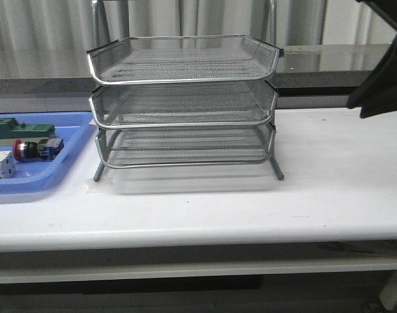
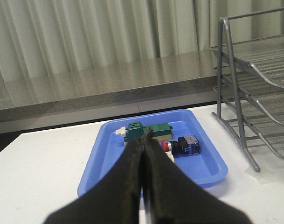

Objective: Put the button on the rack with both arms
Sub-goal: 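Reach the right gripper down to the front edge of the middle mesh tray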

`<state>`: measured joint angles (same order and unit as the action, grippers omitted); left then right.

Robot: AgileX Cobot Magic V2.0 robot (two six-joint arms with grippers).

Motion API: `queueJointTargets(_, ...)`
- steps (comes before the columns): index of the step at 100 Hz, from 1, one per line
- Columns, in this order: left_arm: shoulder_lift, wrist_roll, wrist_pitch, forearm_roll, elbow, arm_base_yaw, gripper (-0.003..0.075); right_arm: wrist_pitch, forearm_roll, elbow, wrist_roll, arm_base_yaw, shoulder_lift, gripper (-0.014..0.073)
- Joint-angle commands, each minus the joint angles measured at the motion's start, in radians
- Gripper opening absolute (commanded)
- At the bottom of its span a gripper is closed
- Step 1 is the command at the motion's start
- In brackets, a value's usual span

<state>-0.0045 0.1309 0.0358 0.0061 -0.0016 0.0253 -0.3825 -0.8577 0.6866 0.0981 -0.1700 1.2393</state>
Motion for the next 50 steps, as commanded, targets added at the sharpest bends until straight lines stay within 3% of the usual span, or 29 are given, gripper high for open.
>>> queueJointTargets(1,-0.031,-0.012,-0.081,0.0,0.055,0.004,-0.0021,0.082,-0.103,0.036,0.065,-0.028,0.011,0.0261)
queueJointTargets(50,-0.031,-0.012,-0.081,0.0,0.055,0.004,-0.0021,0.08,-0.308,0.2,0.122,-0.043,0.223,0.0271)
